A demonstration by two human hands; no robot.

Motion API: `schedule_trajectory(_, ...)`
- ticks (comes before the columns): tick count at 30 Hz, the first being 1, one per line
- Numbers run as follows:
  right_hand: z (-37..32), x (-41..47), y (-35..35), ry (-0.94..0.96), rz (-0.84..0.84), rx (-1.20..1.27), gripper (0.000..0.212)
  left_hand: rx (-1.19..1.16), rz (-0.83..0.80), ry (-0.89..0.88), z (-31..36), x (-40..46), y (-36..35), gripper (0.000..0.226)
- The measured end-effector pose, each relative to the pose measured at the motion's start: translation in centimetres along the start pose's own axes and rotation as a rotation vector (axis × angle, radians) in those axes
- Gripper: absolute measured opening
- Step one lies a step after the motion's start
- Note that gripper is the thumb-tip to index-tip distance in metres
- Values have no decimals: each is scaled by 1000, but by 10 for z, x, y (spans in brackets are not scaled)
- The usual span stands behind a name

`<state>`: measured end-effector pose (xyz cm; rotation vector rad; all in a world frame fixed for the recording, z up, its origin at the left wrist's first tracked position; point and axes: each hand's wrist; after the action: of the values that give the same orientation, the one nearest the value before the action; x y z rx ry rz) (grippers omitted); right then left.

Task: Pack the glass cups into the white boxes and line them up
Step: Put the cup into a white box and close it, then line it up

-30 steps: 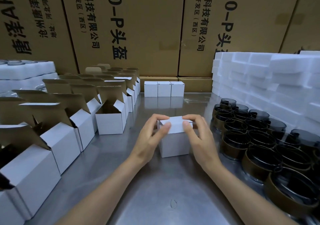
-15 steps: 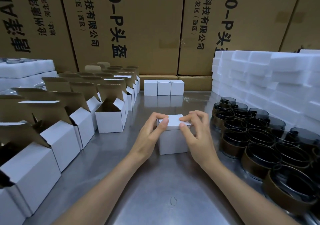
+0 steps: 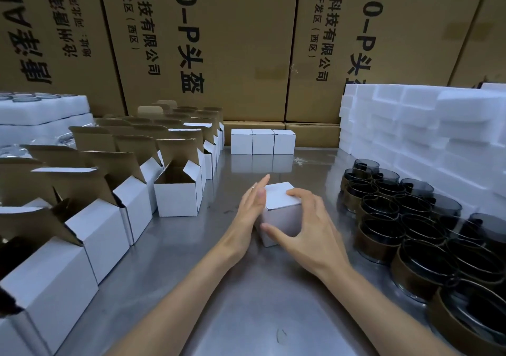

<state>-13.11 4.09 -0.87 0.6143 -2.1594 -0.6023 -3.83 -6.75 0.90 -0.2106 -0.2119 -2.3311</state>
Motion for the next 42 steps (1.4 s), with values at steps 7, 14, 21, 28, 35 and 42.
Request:
schedule_trajectory(7, 0, 40, -13, -208, 192, 157, 59, -160, 40, -8, -8, 25, -5, 76)
schedule_trajectory(14, 36, 189, -32, -580, 370, 292, 62, 297, 120, -50, -32, 113, 0, 46)
schedule_trajectory(21, 117, 284, -60, -725, 419, 162, 65, 346, 346, 88, -53, 216, 14, 51)
schedule_trajectory(28, 173, 328, -93, -681, 300, 123, 73, 413, 424, 150, -76, 278, 20, 59)
schedule_trajectory(35, 190, 357, -107, -665, 216, 143, 90, 535, 538, 157, -88, 307, 17, 40)
schedule_trajectory(42, 195, 361, -113, -614, 157, 109, 90, 568, 569, 162, -91, 313, 19, 45)
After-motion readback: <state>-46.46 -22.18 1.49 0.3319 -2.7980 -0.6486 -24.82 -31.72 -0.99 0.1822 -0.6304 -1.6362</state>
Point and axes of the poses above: each hand's wrist, its own x-axis towards the middle knuckle, its own y-axis out of the back of the hand, z = x × y, and after that the axes turned 5 degrees about z, right-handed
